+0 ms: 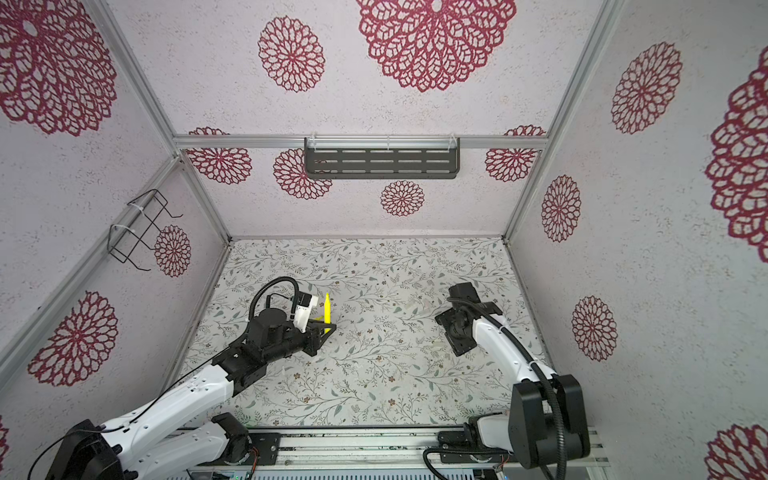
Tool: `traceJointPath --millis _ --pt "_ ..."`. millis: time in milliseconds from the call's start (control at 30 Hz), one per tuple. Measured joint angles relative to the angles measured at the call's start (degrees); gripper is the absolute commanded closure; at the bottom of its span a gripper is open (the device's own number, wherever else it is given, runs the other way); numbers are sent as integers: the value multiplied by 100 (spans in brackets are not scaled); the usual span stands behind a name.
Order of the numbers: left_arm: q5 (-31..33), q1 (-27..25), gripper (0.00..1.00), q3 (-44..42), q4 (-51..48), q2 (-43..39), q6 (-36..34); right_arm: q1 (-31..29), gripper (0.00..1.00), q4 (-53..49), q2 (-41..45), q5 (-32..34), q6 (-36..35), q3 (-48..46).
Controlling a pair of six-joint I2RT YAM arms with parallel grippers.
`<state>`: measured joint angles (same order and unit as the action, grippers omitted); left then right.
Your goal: Insert the pens into the pen caps
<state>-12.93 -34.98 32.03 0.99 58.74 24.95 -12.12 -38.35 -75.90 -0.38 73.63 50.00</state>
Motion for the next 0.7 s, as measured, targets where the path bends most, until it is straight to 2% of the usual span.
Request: traceJointPath --millis 267,700 --pt "24 0 100 0 46 2 15 -160 27 144 -686 -131 310 2" --pt "125 0 100 0 42 -4 17 -166 38 317 -1003 -203 708 4"
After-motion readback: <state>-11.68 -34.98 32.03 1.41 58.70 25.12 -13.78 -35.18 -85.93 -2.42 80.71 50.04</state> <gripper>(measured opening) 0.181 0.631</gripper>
